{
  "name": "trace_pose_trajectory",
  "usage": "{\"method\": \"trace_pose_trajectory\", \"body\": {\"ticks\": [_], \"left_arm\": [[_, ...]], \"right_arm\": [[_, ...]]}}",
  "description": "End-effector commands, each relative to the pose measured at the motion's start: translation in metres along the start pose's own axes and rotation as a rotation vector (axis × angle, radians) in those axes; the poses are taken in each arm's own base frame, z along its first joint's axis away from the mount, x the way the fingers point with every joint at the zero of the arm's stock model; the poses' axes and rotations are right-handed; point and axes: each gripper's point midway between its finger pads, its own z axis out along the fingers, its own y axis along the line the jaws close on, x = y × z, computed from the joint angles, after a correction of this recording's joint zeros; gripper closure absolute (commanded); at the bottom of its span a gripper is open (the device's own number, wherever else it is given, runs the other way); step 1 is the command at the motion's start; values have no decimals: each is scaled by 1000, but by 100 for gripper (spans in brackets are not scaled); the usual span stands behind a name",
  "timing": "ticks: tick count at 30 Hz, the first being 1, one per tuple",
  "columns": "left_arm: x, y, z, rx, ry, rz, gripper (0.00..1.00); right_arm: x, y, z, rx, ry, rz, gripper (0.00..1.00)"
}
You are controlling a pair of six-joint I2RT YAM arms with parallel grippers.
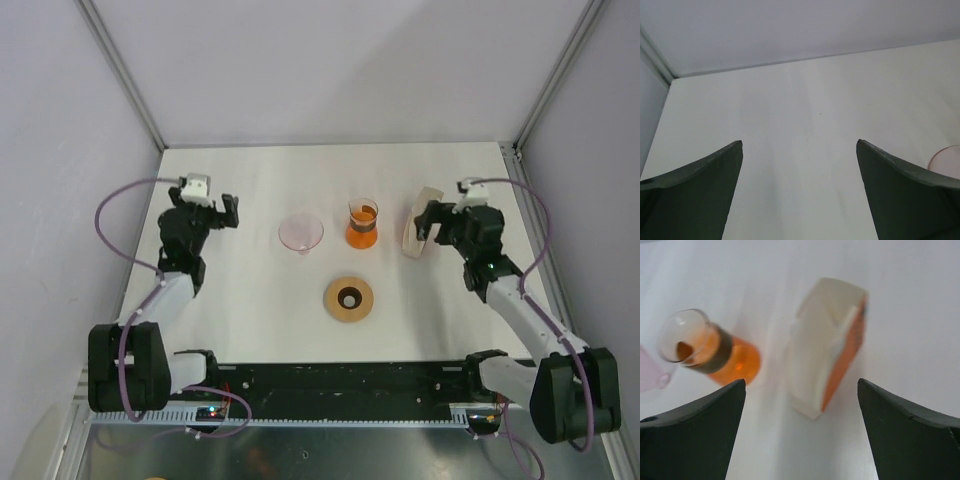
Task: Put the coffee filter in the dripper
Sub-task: Pick up the dripper holder from the center of the board.
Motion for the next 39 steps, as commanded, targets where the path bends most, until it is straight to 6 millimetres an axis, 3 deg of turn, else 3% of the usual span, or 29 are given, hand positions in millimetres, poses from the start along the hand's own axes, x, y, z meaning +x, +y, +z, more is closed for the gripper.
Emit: {"method": "trace_pose_trajectory", "body": {"ticks": [1,5,11,18,24,32,36,39], "left_arm": [[5,-28,0,195,229,-2,0],[-4,-47,-4,315,344,-51,0],[-10,-49,-14,334,404,-45,1],[-10,-49,-24,330,426,-42,0],[-10,-50,-28,329,427,-42,0],[-6,-50,-29,326,438,-46,0],[-4,-49,-28,322,442,-46,0],[-3,-48,-29,317,444,-45,0]], "right_arm": [[30,43,-5,-39,287,-54,1],[55,77,-9,-50,445,-192,1],[88,136,-30,-173,568,-339,1],[147,173,-39,-259,743,-392,2],[180,175,-33,-231,839,-453,14],[198,167,-25,-196,878,-465,31],[208,168,-23,-208,903,-458,45],[209,171,-24,-221,910,-450,63]]}}
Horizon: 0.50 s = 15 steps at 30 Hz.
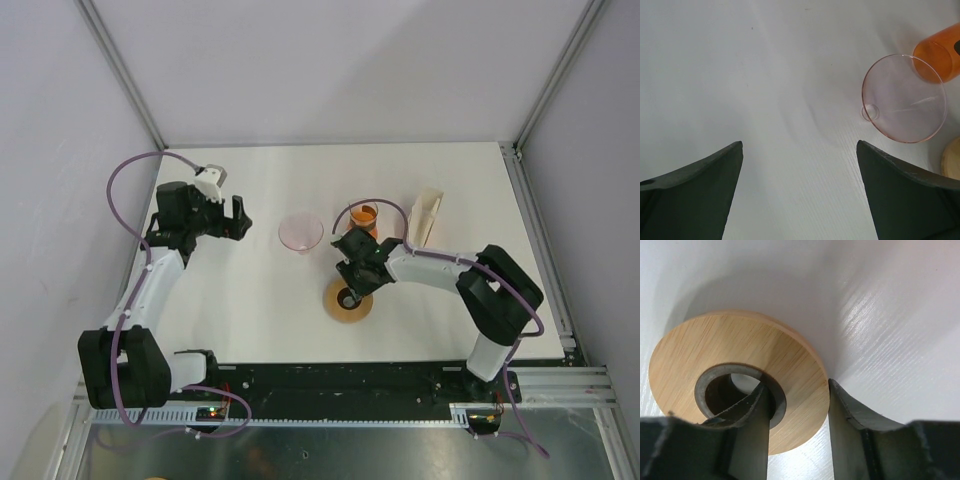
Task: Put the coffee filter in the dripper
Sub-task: Pick up the dripper holder from the center of the board.
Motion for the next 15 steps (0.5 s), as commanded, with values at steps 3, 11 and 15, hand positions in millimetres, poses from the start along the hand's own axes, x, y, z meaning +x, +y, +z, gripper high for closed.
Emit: {"method": "trace_pose_trajectory", "body": {"ticks": [3,11,15], "left_arm": [[-17,-2,-7,5,-48,39,1],[-16,-3,-8,4,-51,42,0],[-17,-3,-9,3,-54,44,0]], "right_arm": [[-11,6,-3,-31,-24,6,82],[-22,17,-39,-96,-51,-49,100],[-30,16,-75,-97,-58,-92,100]]}}
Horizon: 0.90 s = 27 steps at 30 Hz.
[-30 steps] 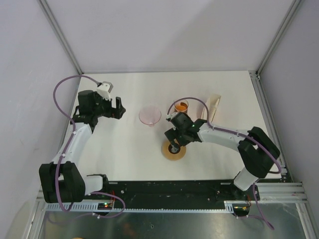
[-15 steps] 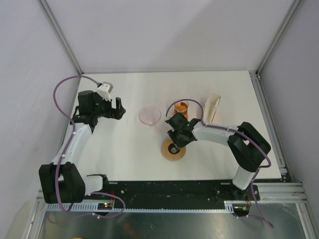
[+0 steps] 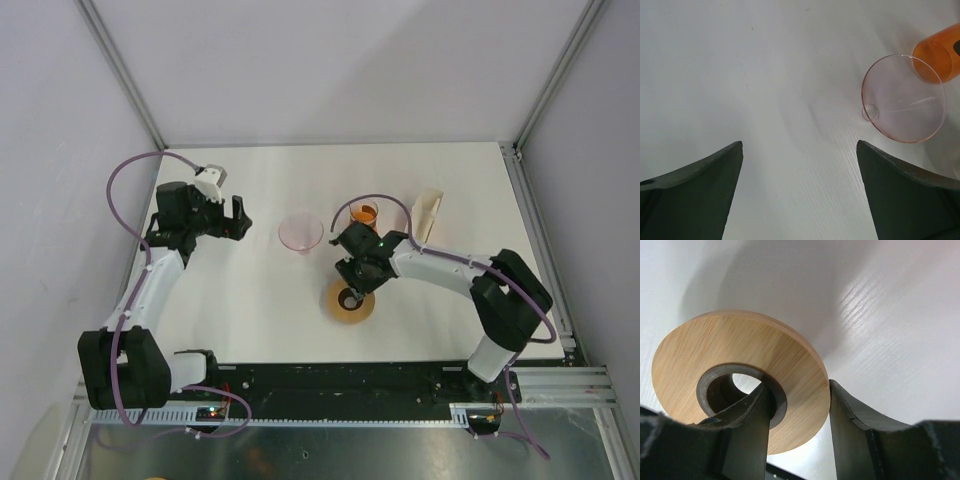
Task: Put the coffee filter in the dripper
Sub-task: Pick up the dripper holder from the center of the board, then place the dripper holder onto the coffee server.
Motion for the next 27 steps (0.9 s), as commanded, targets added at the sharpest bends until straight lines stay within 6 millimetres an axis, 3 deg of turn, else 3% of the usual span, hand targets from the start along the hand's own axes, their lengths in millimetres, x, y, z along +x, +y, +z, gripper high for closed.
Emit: {"method": "trace_pose_trajectory", "body": {"ticks": [1,8,15,19,27], "left_arm": [[-17,-3,-9,3,-55,43,0],[-19,-4,-11,3,-60,48,0],[-20,-4,-12,1,-63,51,0],[-19,-4,-13,-2,-63,53,1],[-19,-6,-14,7,-64,54,0]], "right_arm": [[-31,10,-63,-43,-90,-68,100],[-37,8,-111,-44,-55,-158,100],[-72,-6,-151,-8,-108,-207,100],[-100,-23,-164,16,-160,-176,100],[-144,-72,-168,69,-228,-63,100]]}}
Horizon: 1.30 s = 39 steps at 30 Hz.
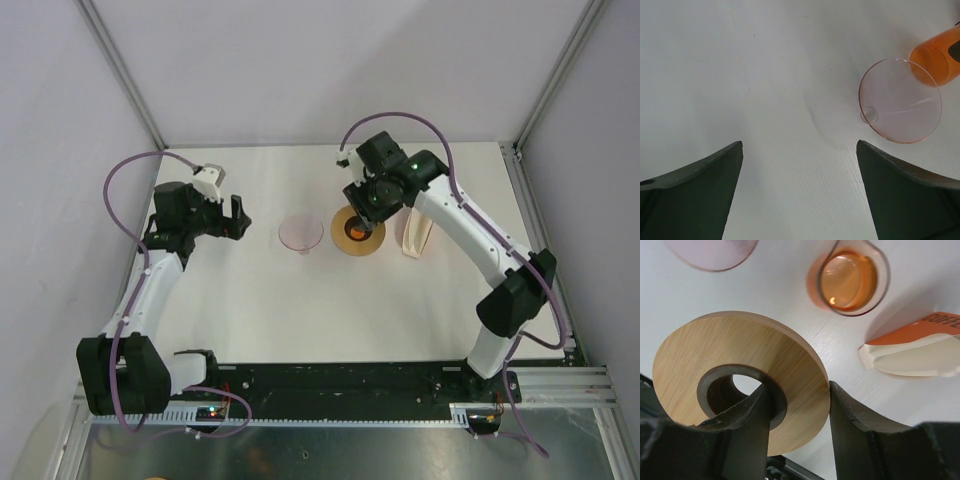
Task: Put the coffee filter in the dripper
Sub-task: Place the dripper holder onto the coffee server.
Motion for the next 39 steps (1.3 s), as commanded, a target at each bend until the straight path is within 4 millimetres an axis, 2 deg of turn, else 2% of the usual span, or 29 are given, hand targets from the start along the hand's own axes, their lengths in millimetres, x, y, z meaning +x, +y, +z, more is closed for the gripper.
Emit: {"method": "trace_pose_trajectory", "body": {"ticks": [1,9,14,20,27,39], "left_arm": [[-12,-4,-8,11,-40,41,0],[-10,-5,-6,13,-34,39,0],[-8,-5,-5,14,-28,38,0],[-7,-5,-4,14,-22,37,0],[-5,-5,-2,12,-16,37,0],[-5,-5,-2,8,-13,41,1]], "right_arm": [[-26,-29,-3,43,-46,36,100],[-48,-86,20,133,-72,130,100],[-56,-106,40,165,-78,164,98],[-56,-111,65,151,-41,166,98],[-48,-105,92,94,18,168,98],[-33,-100,101,82,81,156,94]]}}
